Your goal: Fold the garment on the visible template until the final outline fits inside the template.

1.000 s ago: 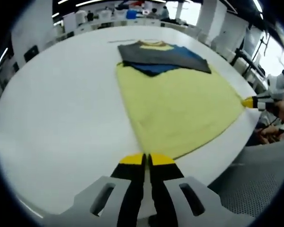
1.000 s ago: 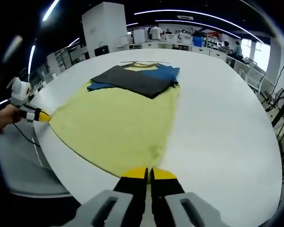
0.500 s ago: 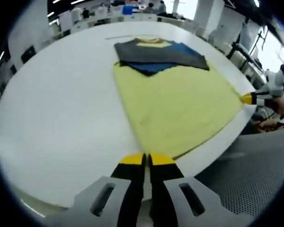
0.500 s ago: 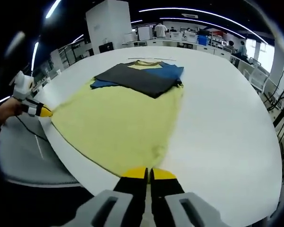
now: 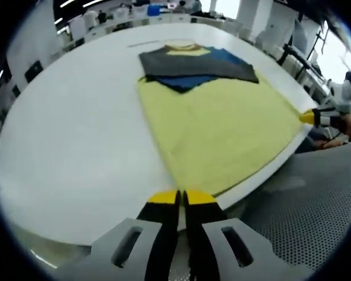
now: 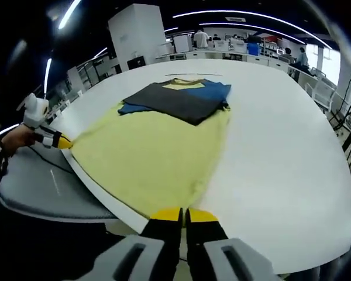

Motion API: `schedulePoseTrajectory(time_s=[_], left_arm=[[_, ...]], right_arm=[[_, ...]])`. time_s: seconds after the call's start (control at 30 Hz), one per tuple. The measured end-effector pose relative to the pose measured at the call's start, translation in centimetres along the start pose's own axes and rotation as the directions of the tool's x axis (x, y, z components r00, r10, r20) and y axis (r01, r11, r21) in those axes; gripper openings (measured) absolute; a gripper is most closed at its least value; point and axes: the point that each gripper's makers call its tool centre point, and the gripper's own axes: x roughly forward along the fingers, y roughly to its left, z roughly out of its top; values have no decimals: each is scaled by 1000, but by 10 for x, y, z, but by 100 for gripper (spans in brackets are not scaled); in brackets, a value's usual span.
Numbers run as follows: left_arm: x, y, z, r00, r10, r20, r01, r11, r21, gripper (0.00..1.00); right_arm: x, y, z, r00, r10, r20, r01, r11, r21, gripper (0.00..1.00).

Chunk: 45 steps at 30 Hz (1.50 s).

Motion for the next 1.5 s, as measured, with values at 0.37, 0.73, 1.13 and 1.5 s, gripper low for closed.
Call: schedulePoseTrajectory(time_s=[0.37, 0.73, 1.13, 1.5], left_arm=[[-5, -5, -17, 999, -8, -53, 8, 1000, 12, 0], [-12, -6, -24, 998, -19, -63, 19, 1000, -1, 0], [-33, 2, 16, 999, -29, 18, 30, 999, -41, 0], [-48, 12, 57, 995, -43, 95, 50, 996, -69, 0]], right_arm=[[-5, 6, -13, 1000, 4, -23, -4, 1000, -10, 0], [-10, 14, -19, 999, 25, -33, -24, 1000, 5, 0], [-32, 3, 32, 992, 42, 118, -55, 993, 106, 0], [-36, 2, 74, 988, 63, 144, -64, 998, 5, 0]])
